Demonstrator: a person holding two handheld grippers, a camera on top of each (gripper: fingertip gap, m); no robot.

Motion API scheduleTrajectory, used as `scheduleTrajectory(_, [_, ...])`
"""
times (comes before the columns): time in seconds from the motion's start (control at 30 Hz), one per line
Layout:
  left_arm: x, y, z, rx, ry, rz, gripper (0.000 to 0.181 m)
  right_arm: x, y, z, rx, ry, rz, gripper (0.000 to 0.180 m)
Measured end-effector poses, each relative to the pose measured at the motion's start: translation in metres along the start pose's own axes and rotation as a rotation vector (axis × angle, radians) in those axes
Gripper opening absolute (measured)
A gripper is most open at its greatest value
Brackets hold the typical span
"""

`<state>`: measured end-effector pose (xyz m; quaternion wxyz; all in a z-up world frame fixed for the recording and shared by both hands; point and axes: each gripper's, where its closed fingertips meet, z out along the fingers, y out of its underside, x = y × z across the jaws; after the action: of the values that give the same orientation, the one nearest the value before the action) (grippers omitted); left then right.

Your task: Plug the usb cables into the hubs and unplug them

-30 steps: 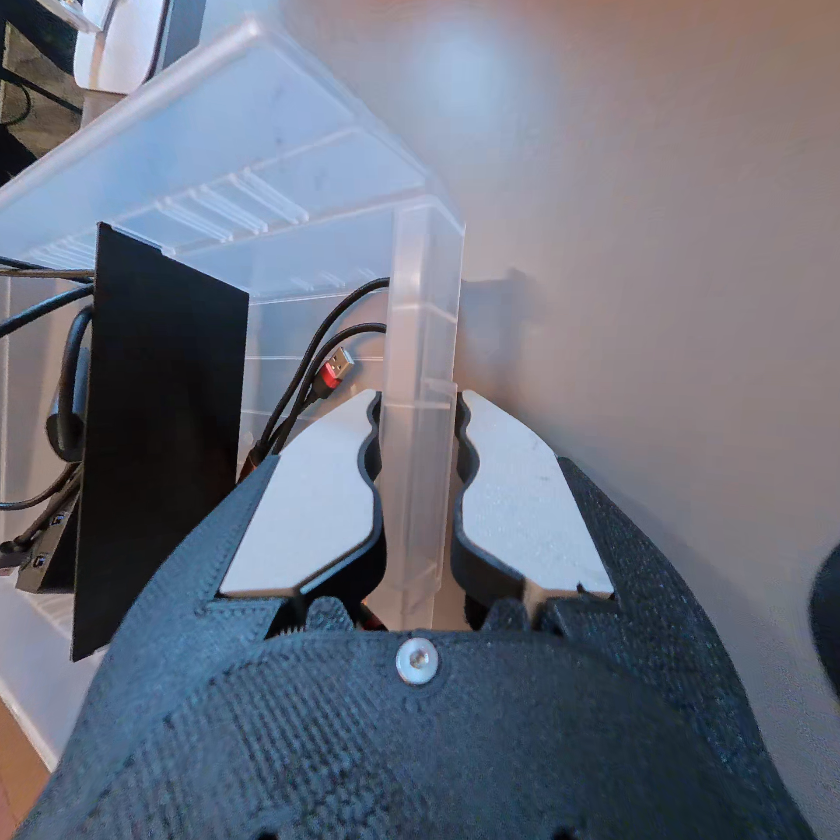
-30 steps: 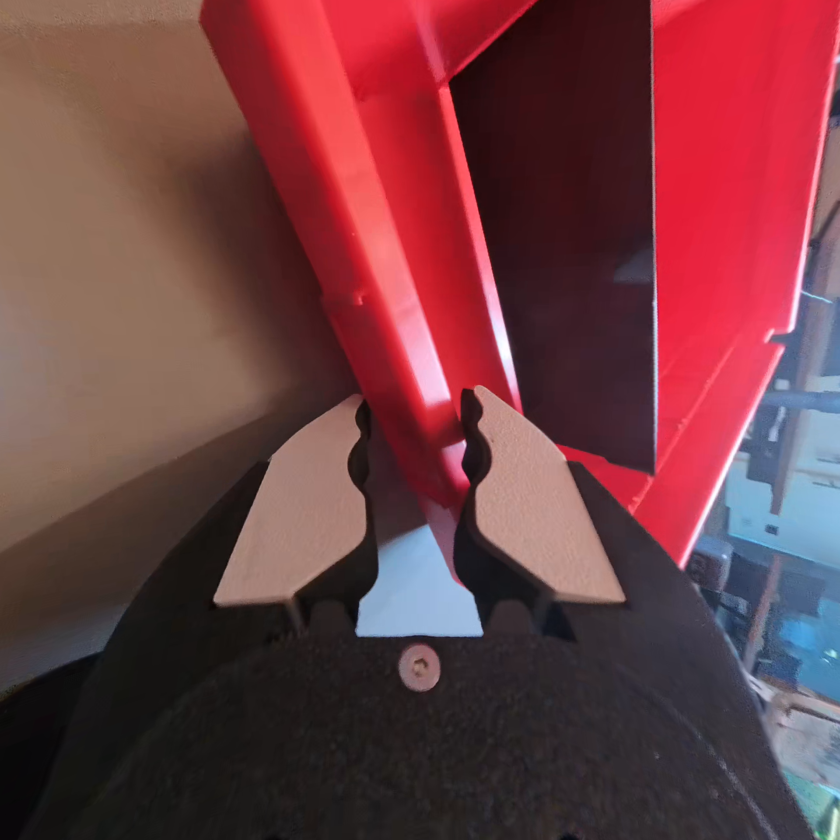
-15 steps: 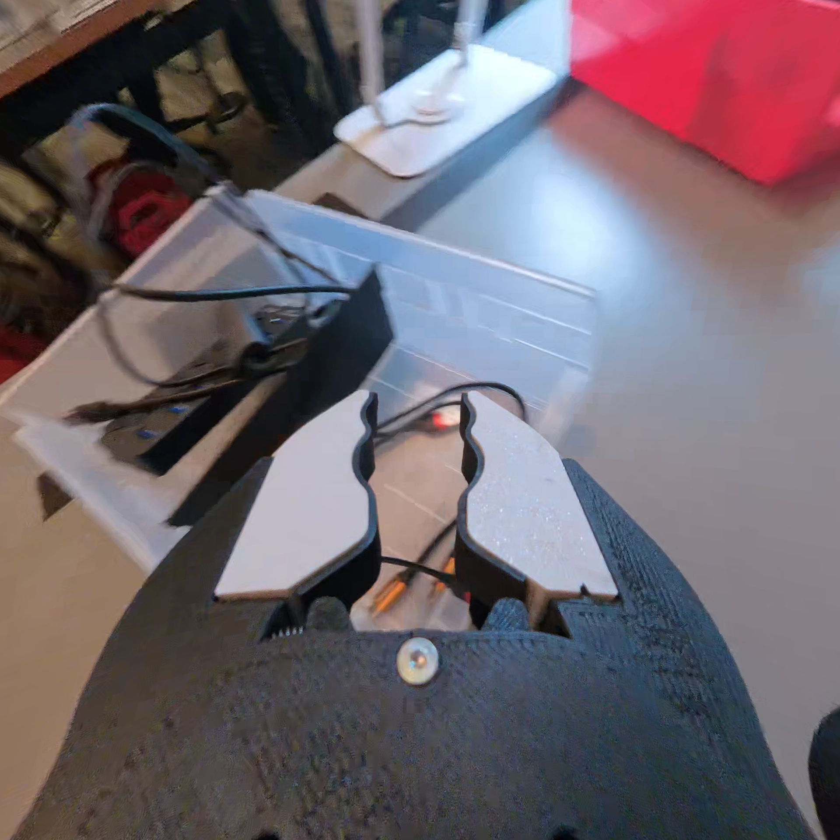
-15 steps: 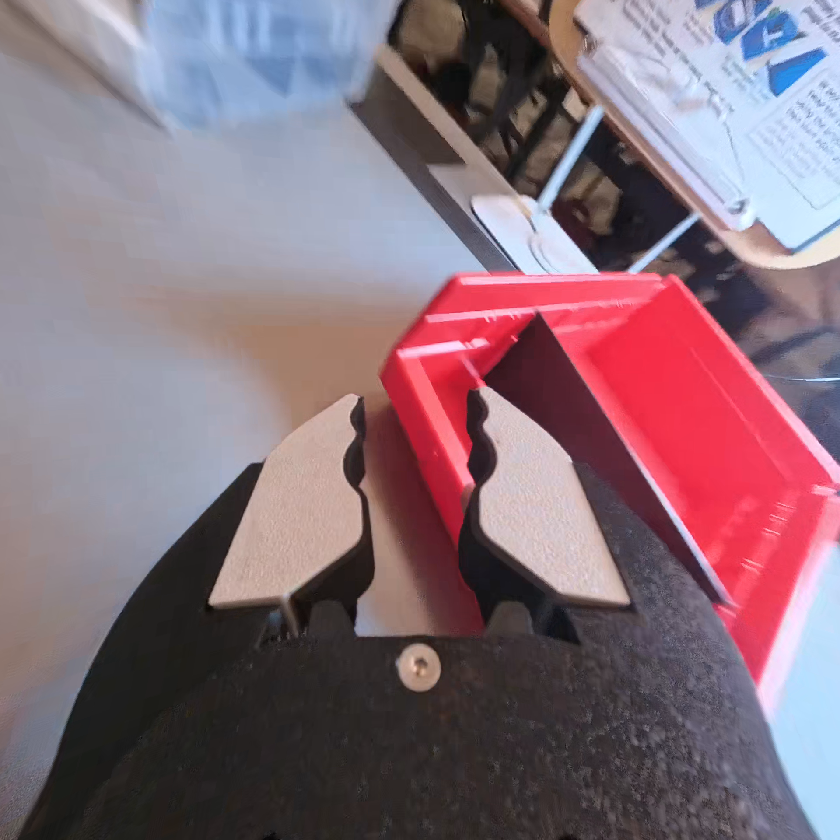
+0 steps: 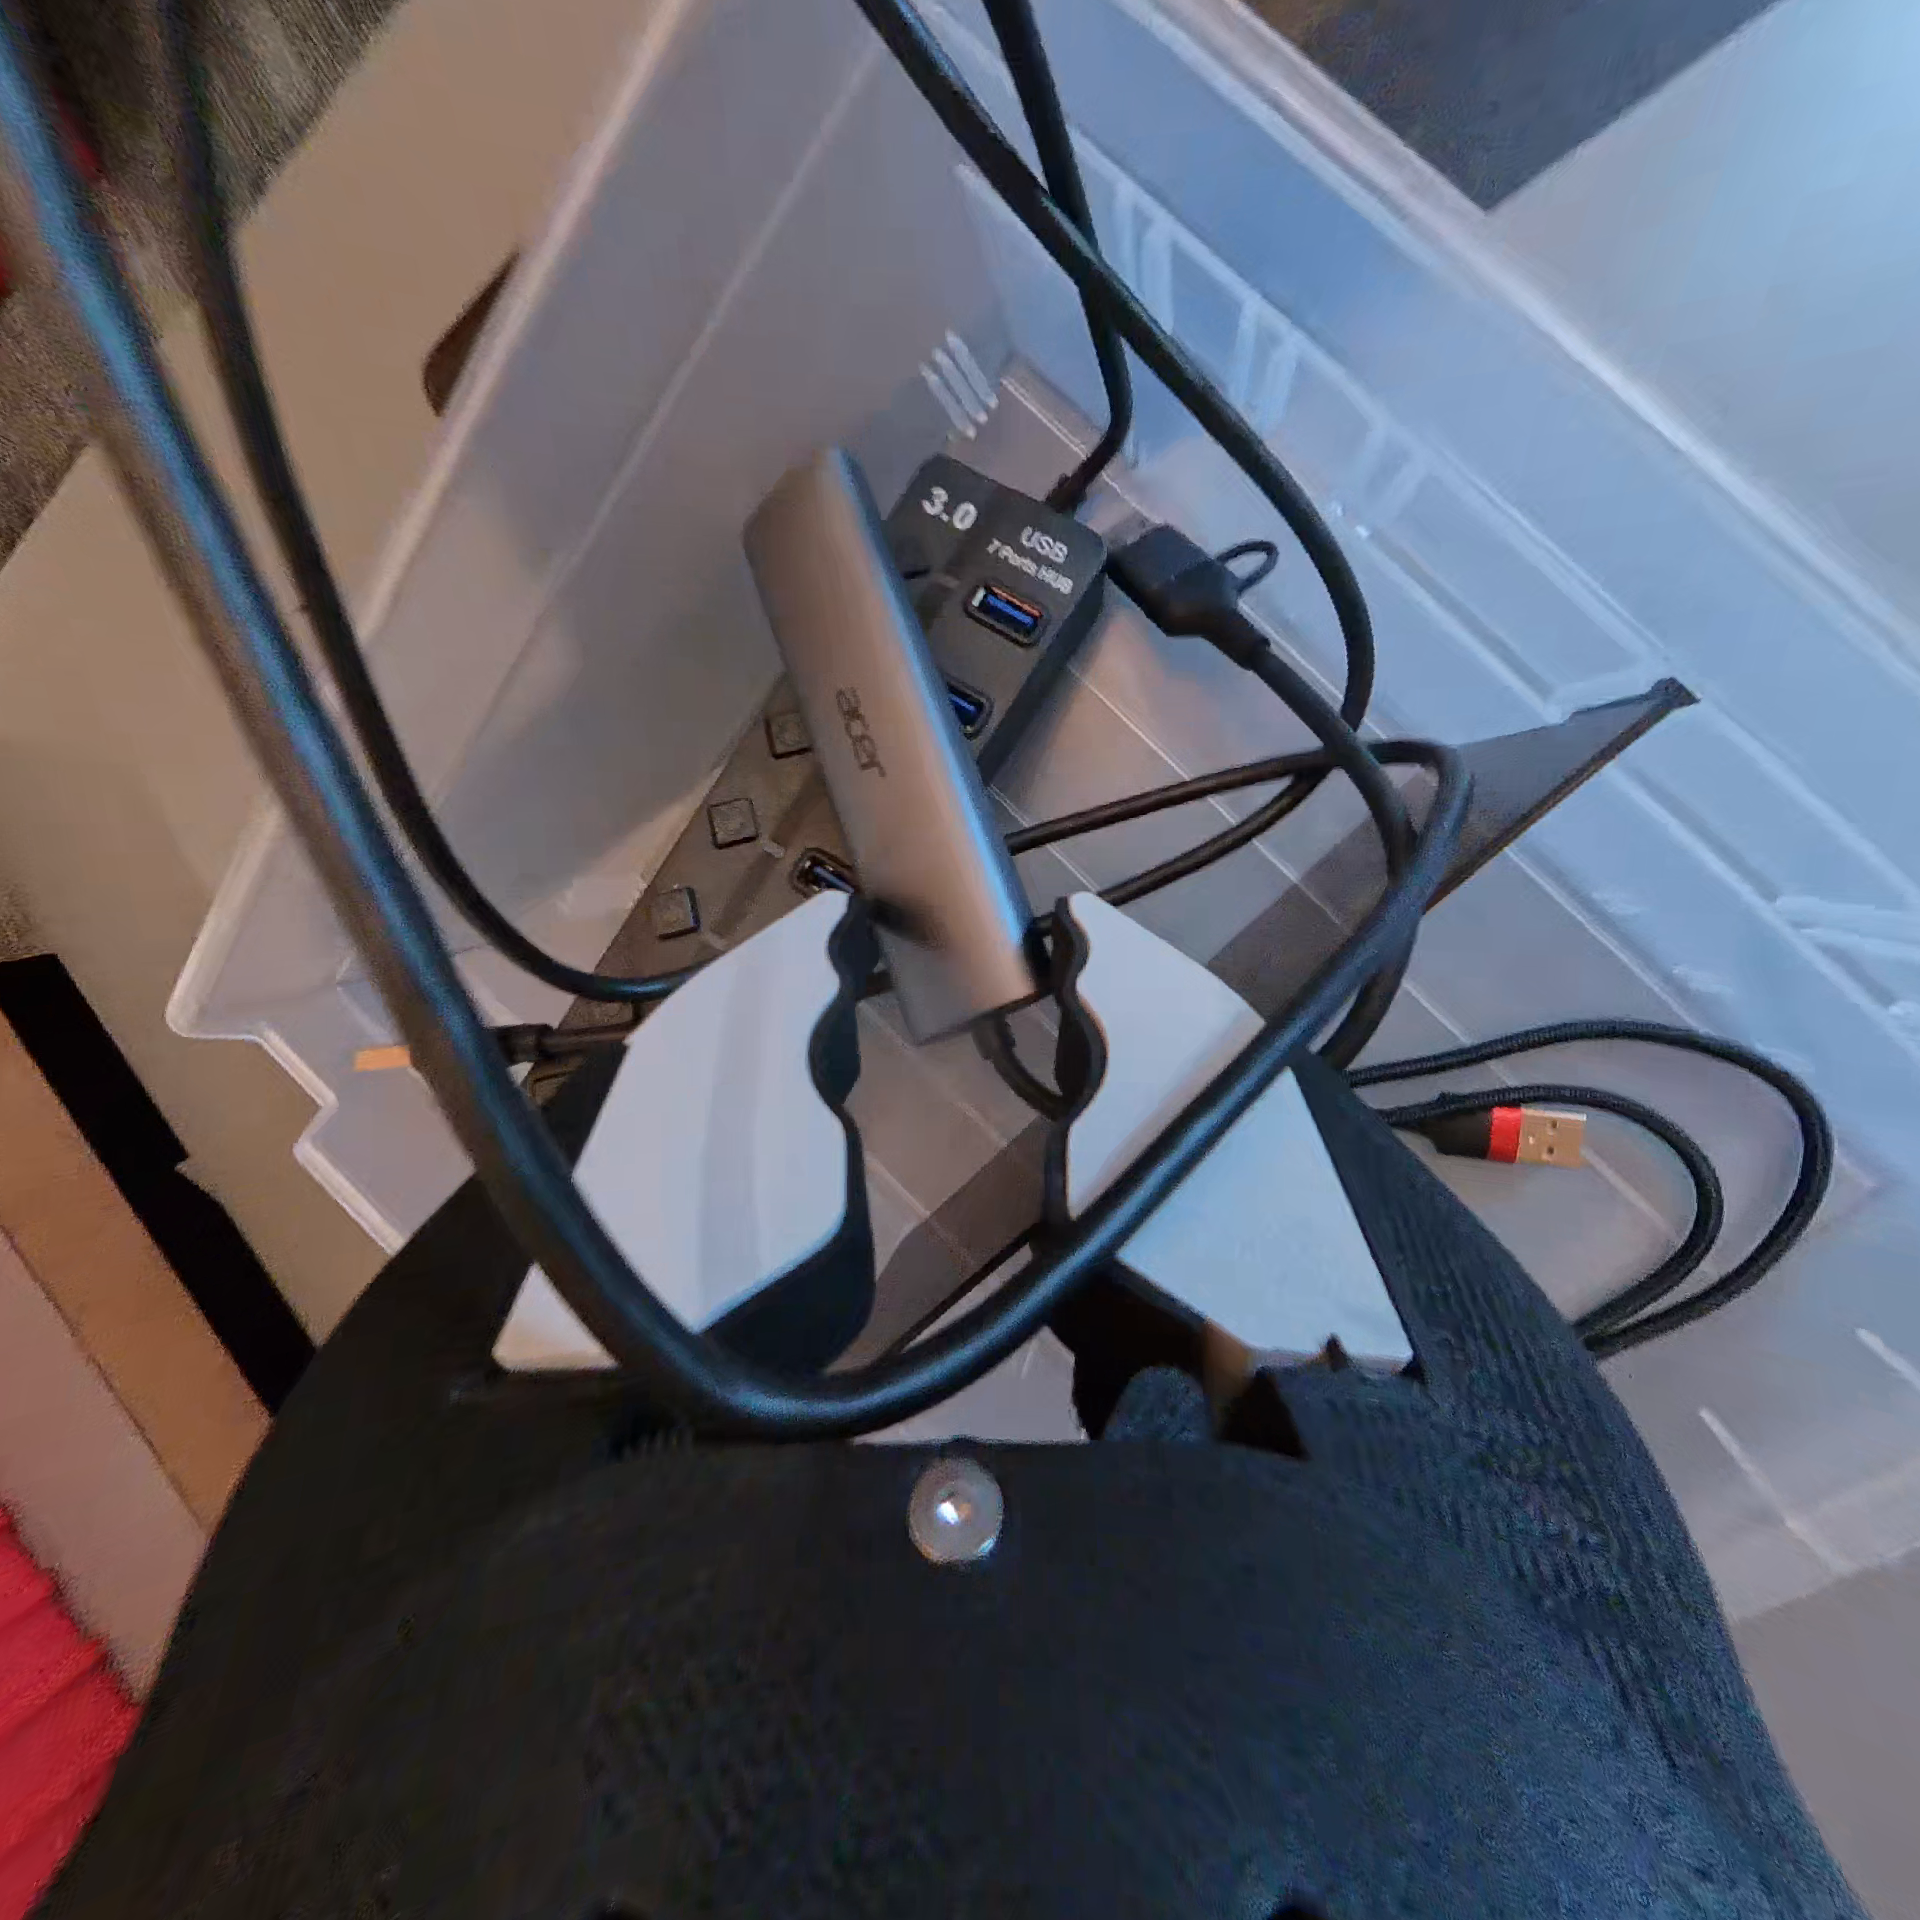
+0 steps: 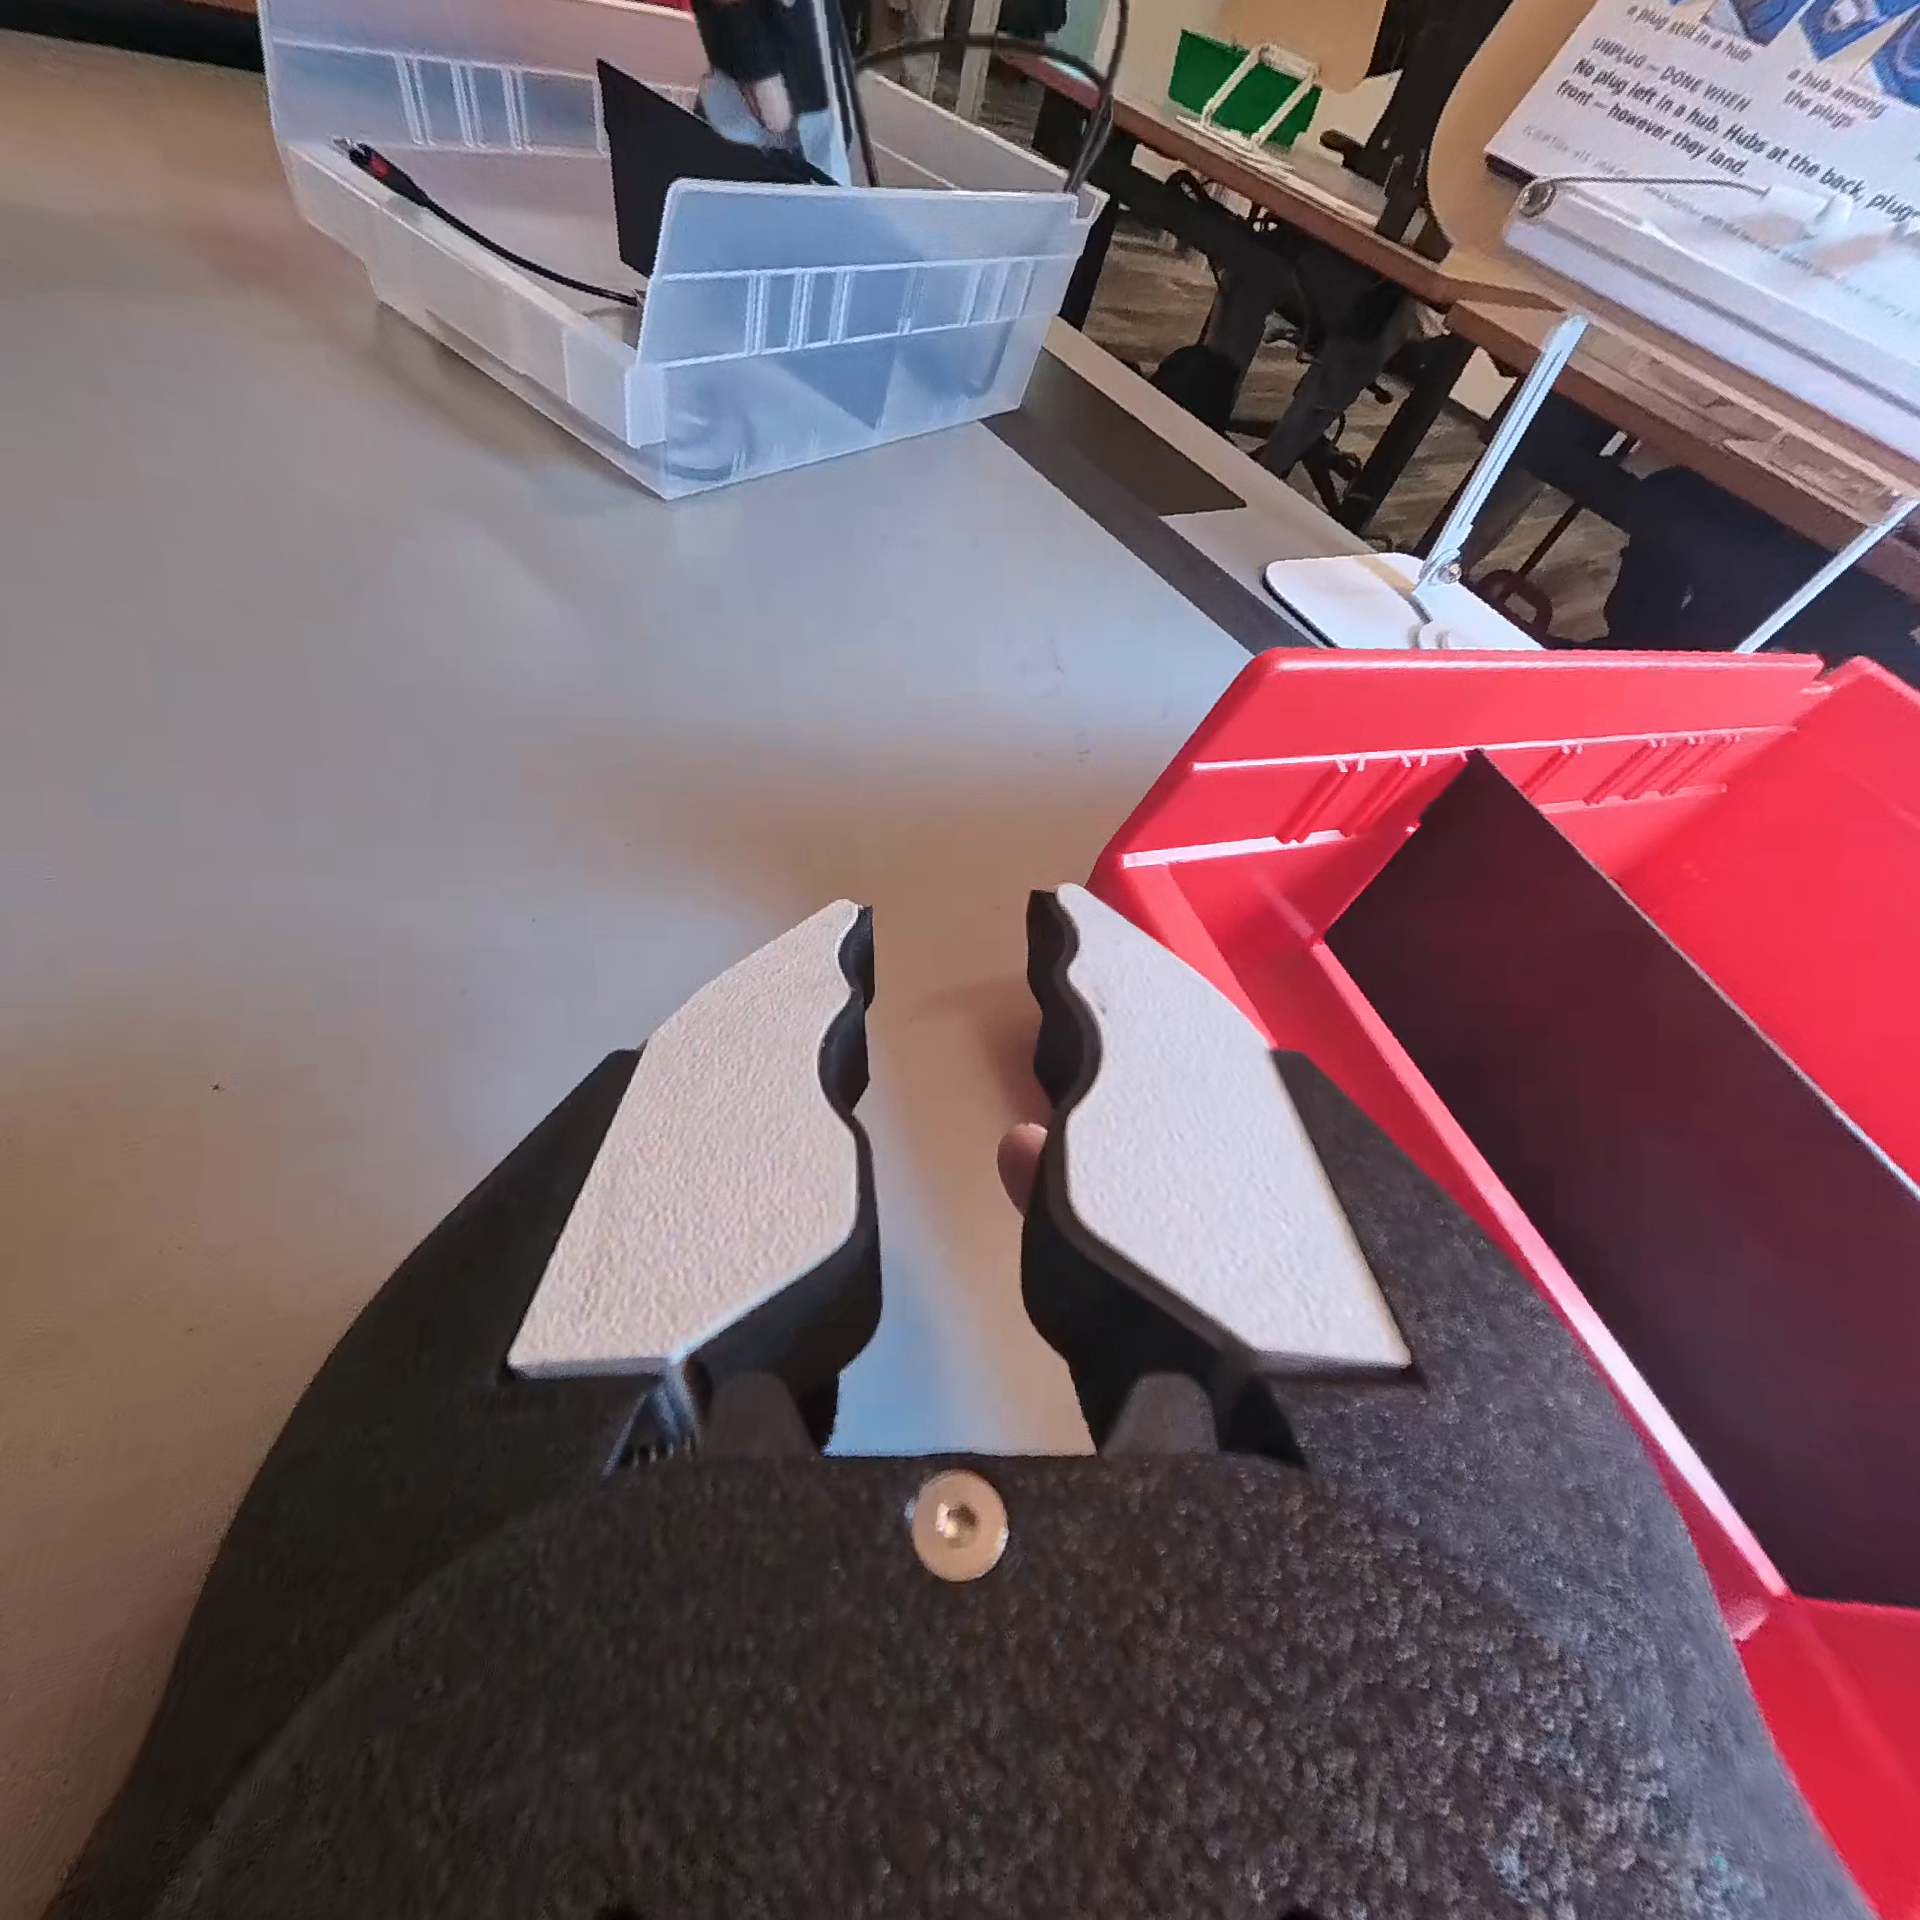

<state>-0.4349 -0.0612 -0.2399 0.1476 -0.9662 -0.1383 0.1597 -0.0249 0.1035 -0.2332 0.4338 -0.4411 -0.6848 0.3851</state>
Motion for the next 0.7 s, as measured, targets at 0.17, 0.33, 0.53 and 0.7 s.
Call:
scheduleTrajectory(0.17, [-0.018,0.008,-0.02,-0.152,-0.195,0.22,0.017,-0.005,-0.002,-0.003,0.016,0.006,-0.041,0.025])
scheduleTrajectory(0.33, [-0.044,0.023,-0.071,-0.253,-0.369,0.378,0.016,-0.009,-0.01,-0.008,0.038,0.026,-0.097,0.022])
scheduleTrajectory(0.53, [-0.079,0.035,-0.145,-0.38,-0.649,0.582,0.016,-0.008,-0.013,-0.012,0.05,0.042,-0.098,0.019])
scheduleTrajectory(0.7, [-0.101,0.027,-0.216,-0.338,-0.891,0.643,0.016,-0.006,-0.016,-0.014,0.068,0.052,-0.079,0.017])
